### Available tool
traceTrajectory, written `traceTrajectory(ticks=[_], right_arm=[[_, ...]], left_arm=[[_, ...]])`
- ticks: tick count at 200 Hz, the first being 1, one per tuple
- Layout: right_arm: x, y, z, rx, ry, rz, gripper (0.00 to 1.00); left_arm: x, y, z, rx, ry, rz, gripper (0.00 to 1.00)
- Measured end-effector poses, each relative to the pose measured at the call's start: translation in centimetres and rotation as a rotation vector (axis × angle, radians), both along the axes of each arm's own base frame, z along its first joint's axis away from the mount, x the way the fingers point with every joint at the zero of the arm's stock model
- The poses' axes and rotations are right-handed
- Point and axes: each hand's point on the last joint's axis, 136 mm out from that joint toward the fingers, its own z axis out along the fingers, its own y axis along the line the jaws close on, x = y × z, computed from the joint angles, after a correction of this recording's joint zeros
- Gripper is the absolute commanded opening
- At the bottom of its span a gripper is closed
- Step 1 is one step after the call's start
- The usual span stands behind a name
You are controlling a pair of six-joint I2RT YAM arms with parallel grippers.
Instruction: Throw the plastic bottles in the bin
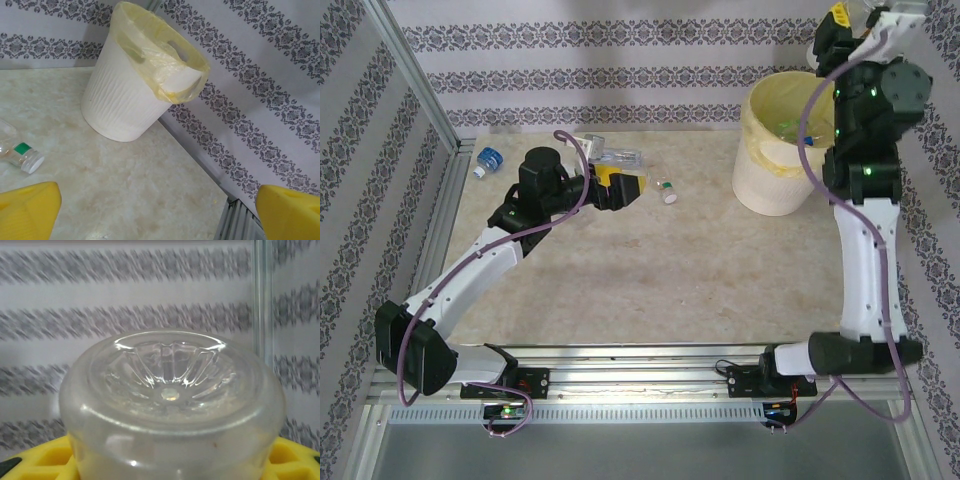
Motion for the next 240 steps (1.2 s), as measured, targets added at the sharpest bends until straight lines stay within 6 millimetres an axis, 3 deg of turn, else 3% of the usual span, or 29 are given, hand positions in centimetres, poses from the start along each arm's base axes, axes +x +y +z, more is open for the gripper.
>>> traceTrajectory(ticks=[8,22,34,55,72,94,122,157,193,240], right_arm=[[2.1,-0.9,-1.4,0.027,0.064,-0.017,0.54],[5.4,-2.2,-4.9,0.073,0.190,-0.041,0.63],[7.9,-3.1,-9.0,0.108,0.322,-0.062,0.74],[10.1,-3.6,-15.6,0.152,0.519,-0.079,0.79],[10.0,-3.5,-18.5,0.169,0.608,-0.079,0.80],[9.2,-2.9,-18.2,0.182,0.618,-0.047,0.82],[6.9,-1.3,-15.7,0.181,0.579,0.025,0.86],[3.7,2.2,-13.6,0.163,0.556,0.158,0.92],[1.5,6.0,-14.5,0.148,0.602,0.294,0.98],[-0.7,9.3,-15.8,0.136,0.654,0.409,0.98]], left_arm=[[0.2,0.2,-0.1,0.002,0.002,0.010,1.00],[0.5,0.6,-0.4,0.010,0.012,0.031,1.00],[0.8,1.0,-0.8,0.020,0.026,0.052,1.00],[1.6,2.2,-1.7,0.036,0.056,0.103,1.00],[2.4,3.6,-2.9,0.056,0.098,0.165,1.00],[3.3,5.6,-4.6,0.086,0.164,0.253,1.00],[4.2,8.5,-6.8,0.125,0.260,0.376,1.00],[5.5,12.1,-11.7,0.225,0.456,0.524,1.00],[6.1,14.5,-16.9,0.338,0.652,0.605,1.00],[6.8,15.4,-22.1,0.446,0.816,0.627,1.00]])
